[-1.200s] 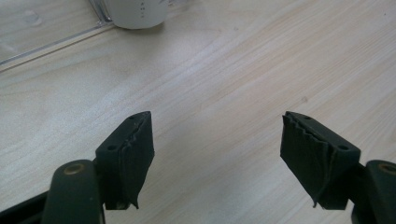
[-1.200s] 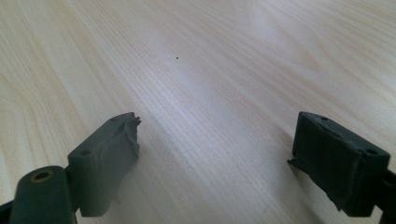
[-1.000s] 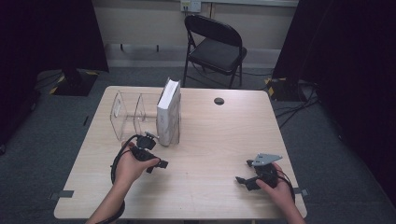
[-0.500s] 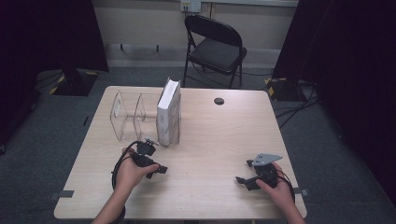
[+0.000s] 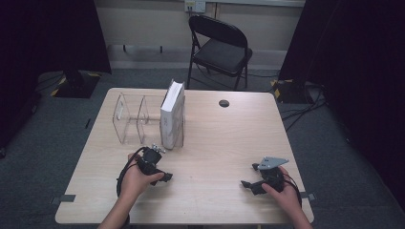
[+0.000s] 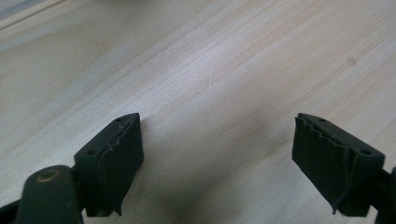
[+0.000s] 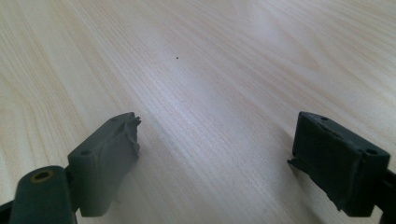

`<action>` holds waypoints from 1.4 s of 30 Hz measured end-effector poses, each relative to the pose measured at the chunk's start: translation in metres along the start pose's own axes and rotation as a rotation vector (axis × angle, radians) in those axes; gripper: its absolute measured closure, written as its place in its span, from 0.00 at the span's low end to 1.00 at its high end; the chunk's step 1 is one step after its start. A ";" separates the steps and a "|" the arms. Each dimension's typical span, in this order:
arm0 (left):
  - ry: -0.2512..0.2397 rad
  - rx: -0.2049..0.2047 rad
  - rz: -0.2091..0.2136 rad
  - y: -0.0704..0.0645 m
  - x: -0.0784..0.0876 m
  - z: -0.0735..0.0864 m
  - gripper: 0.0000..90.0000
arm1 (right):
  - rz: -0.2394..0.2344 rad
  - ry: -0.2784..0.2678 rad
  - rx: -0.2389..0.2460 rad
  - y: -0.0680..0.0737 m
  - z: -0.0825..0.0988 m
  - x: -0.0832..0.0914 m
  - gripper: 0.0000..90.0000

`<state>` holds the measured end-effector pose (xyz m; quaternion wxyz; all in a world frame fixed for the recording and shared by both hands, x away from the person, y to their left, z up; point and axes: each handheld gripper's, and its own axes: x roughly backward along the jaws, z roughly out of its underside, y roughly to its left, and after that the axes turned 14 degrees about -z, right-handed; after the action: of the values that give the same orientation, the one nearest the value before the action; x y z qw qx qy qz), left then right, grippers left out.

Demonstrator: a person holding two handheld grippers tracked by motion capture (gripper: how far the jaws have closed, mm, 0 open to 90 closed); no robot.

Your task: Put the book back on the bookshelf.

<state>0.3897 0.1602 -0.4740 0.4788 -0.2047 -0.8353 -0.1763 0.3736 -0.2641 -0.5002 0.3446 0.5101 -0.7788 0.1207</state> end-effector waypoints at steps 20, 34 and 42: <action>-0.124 -0.077 -0.046 -0.016 -0.006 0.017 0.00 | 0.000 0.000 0.000 0.000 0.000 0.000 0.15; -0.174 -0.083 -0.040 -0.015 -0.007 0.023 0.00 | 0.000 0.000 0.000 0.000 0.000 0.000 0.15; -0.205 -0.076 -0.041 -0.015 -0.008 0.026 0.00 | 0.001 0.000 0.000 0.000 0.000 0.000 0.15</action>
<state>0.3668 0.1583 -0.4953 0.3788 -0.2228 -0.8767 -0.1957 0.3735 -0.2641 -0.5002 0.3445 0.5099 -0.7789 0.1210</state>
